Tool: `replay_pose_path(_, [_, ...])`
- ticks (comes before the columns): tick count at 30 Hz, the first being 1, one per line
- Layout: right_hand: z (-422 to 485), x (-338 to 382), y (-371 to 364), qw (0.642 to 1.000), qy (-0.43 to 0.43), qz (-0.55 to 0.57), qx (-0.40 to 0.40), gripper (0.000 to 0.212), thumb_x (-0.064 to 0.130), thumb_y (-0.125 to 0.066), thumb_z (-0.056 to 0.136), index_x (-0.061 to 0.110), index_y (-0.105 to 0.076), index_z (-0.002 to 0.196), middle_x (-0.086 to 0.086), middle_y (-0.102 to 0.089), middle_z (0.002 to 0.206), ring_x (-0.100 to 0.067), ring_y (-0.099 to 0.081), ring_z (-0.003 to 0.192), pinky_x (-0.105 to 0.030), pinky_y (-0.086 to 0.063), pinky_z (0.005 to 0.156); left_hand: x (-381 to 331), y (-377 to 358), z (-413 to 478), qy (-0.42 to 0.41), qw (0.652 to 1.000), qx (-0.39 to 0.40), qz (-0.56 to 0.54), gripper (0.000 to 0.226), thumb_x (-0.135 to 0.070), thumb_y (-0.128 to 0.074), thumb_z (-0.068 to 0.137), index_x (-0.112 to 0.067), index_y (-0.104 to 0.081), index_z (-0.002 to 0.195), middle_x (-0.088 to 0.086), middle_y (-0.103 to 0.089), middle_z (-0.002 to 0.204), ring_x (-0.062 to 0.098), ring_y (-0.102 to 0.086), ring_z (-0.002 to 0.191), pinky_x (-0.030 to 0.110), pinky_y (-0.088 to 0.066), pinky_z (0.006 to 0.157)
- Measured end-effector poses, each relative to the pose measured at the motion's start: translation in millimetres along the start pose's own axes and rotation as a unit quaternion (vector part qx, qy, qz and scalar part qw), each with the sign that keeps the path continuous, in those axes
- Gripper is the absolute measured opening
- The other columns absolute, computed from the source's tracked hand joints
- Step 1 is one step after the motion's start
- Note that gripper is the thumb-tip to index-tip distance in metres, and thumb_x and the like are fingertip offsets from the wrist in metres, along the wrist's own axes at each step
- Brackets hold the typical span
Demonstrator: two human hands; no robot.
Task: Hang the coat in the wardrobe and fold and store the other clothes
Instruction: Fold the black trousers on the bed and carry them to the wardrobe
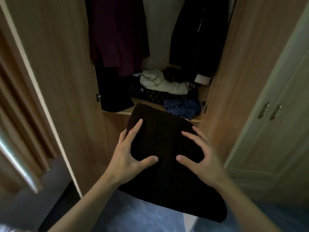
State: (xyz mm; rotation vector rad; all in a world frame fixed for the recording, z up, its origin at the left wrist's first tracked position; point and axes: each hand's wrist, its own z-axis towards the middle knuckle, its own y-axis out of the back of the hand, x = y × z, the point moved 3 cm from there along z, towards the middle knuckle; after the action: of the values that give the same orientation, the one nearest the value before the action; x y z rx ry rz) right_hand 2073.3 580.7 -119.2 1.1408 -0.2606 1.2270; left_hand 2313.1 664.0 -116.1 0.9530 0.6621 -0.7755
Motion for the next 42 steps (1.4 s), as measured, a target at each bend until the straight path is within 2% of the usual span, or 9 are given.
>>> replay_pose_path(2, [31.8, -3.1, -10.2, 1.0, -0.002, -0.019, -0.007, 0.071, 0.071, -0.071, 0.066, 0.055, -0.049, 0.132, 0.025, -0.023, 0.156, 0.0, -0.019, 0.147, -0.047, -0.027, 0.119, 18.3, 9.2, 30.9, 0.002, 1.0, 0.002, -0.008, 0.109, -0.061, -0.083, 0.062, -0.062, -0.013, 0.146, -0.014, -0.02, 0.156, 0.011, -0.01, 0.149, 0.04, -0.022, 0.119])
replay_pose_path(6, [97.4, -3.7, -24.2, 0.999, -0.002, -0.044, -0.018, 0.069, 0.07, -0.071, 0.067, 0.056, -0.05, 0.131, 0.027, -0.023, 0.155, 0.002, -0.019, 0.146, -0.049, -0.027, 0.119, 44.6, 25.5, 92.9, -0.036, 0.999, -0.007, -0.03, 0.109, -0.058, -0.083, 0.062, -0.056, -0.016, 0.149, -0.017, -0.022, 0.154, -0.021, -0.013, 0.134, 0.002, -0.019, 0.105])
replay_pose_path(10, [143.3, -15.5, -35.8, 0.998, -0.005, -0.056, -0.006, 0.068, 0.067, -0.072, 0.07, 0.054, -0.05, 0.133, 0.027, -0.023, 0.156, 0.0, -0.019, 0.147, -0.051, -0.028, 0.118, 74.5, 27.1, 133.7, -0.03, 0.998, -0.01, -0.047, 0.11, -0.052, -0.086, 0.062, -0.056, -0.017, 0.149, -0.016, -0.027, 0.15, -0.002, -0.033, 0.137, 0.019, -0.032, 0.111])
replay_pose_path(14, [183.6, -40.6, -54.4, 0.999, -0.02, -0.042, 0.014, 0.068, 0.068, -0.072, 0.069, 0.056, -0.049, 0.132, 0.031, -0.021, 0.155, -0.005, -0.015, 0.149, -0.054, -0.026, 0.118, 105.1, 23.2, 166.4, -0.022, 0.999, -0.023, -0.044, 0.109, -0.05, -0.085, 0.063, -0.054, -0.019, 0.149, -0.021, -0.027, 0.148, -0.021, -0.023, 0.131, -0.007, -0.023, 0.095])
replay_pose_path(22, [260.0, -121.0, -83.5, 0.998, -0.026, 0.025, 0.049, 0.062, 0.06, -0.077, 0.072, 0.057, -0.052, 0.128, 0.032, -0.025, 0.153, 0.001, -0.02, 0.146, -0.047, -0.026, 0.119, 150.8, -2.1, 235.5, 0.022, 0.999, -0.036, 0.002, 0.108, -0.055, -0.085, 0.062, -0.058, -0.02, 0.147, -0.027, -0.029, 0.146, -0.013, -0.027, 0.134, 0.011, -0.032, 0.103])
replay_pose_path(25, [307.4, -145.5, -89.6, 0.994, -0.022, 0.075, 0.072, 0.06, 0.058, -0.079, 0.072, 0.058, -0.053, 0.126, 0.034, -0.026, 0.151, 0.006, -0.021, 0.143, -0.044, -0.026, 0.12, 157.6, -8.5, 272.2, 0.036, 0.998, -0.055, 0.008, 0.107, -0.066, -0.082, 0.061, -0.058, -0.019, 0.147, -0.021, -0.029, 0.15, -0.002, -0.027, 0.141, 0.035, -0.034, 0.114])
replay_pose_path(29, [366.0, -169.0, -94.0, 0.99, -0.013, 0.099, 0.102, 0.06, 0.049, -0.082, 0.073, 0.056, -0.055, 0.126, 0.031, -0.026, 0.151, 0.006, -0.022, 0.142, -0.042, -0.026, 0.12, 169.5, -12.0, 318.4, 0.057, 0.995, -0.072, 0.04, 0.105, -0.063, -0.082, 0.063, -0.062, -0.018, 0.146, -0.041, -0.023, 0.146, 0.011, -0.017, 0.148, 0.052, -0.027, 0.118])
replay_pose_path(36, [438.4, -200.5, -112.3, 0.983, -0.012, 0.104, 0.149, 0.059, 0.049, -0.083, 0.072, 0.058, -0.056, 0.123, 0.028, -0.027, 0.152, 0.003, -0.024, 0.143, -0.045, -0.027, 0.12, 207.2, -18.7, 370.2, 0.091, 0.99, -0.107, -0.001, 0.104, -0.072, -0.079, 0.056, -0.066, -0.021, 0.142, -0.033, -0.028, 0.146, 0.014, -0.023, 0.146, 0.053, -0.034, 0.114])
replay_pose_path(42, [480.0, -228.3, -135.3, 0.982, -0.057, 0.103, 0.145, 0.057, 0.05, -0.083, 0.07, 0.058, -0.058, 0.121, 0.028, -0.03, 0.151, 0.005, -0.028, 0.14, -0.041, -0.028, 0.119, 248.7, -18.1, 417.8, 0.098, 0.991, -0.087, -0.03, 0.102, -0.065, -0.084, 0.056, -0.068, -0.025, 0.139, -0.017, -0.034, 0.142, -0.001, -0.038, 0.131, 0.034, -0.041, 0.109])
